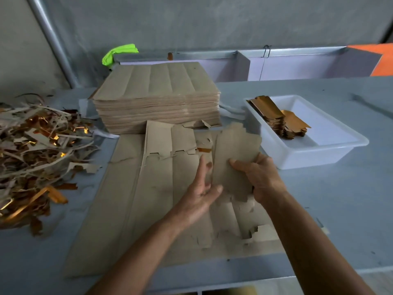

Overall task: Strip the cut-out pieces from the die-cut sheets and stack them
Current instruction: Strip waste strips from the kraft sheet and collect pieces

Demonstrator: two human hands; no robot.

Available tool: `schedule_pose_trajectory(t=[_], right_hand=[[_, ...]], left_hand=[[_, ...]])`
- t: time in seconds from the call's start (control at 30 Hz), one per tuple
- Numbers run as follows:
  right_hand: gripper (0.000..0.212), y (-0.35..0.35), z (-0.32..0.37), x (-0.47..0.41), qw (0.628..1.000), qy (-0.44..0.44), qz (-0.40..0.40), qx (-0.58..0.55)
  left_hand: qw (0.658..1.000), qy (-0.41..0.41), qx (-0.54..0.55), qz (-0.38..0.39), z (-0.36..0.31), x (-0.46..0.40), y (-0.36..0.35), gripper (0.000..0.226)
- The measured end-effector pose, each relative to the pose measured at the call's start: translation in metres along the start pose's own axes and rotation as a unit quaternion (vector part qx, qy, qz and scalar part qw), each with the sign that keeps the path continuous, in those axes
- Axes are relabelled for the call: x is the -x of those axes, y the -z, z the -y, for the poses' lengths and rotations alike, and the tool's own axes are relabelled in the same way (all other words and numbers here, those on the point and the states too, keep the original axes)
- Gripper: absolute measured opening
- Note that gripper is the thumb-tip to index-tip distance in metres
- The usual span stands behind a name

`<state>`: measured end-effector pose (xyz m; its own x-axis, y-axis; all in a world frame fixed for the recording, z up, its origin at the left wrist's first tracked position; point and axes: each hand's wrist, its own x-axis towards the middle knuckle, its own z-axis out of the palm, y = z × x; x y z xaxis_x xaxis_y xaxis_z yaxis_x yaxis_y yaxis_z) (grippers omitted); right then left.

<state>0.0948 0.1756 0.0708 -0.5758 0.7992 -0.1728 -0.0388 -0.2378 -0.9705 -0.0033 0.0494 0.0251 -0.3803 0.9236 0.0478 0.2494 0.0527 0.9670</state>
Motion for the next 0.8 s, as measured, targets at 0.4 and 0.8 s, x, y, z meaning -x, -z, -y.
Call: schedule_pose_trajectory(t=[0.4, 0.8], right_hand=[[0.027, 0.053, -0.017, 0.024, 0.996, -0.040, -0.064, -0.048], [0.020, 0.071, -0.002, 0.056, 0.991, -0.012, -0.069, -0.114]], left_hand=[[0.878, -0.054, -0.472, 0.065, 0.020, 0.047, -0.018, 0.033], [0.869, -0.090, -0.467, -0.138, 0.009, 0.055, -0.016, 0.017]])
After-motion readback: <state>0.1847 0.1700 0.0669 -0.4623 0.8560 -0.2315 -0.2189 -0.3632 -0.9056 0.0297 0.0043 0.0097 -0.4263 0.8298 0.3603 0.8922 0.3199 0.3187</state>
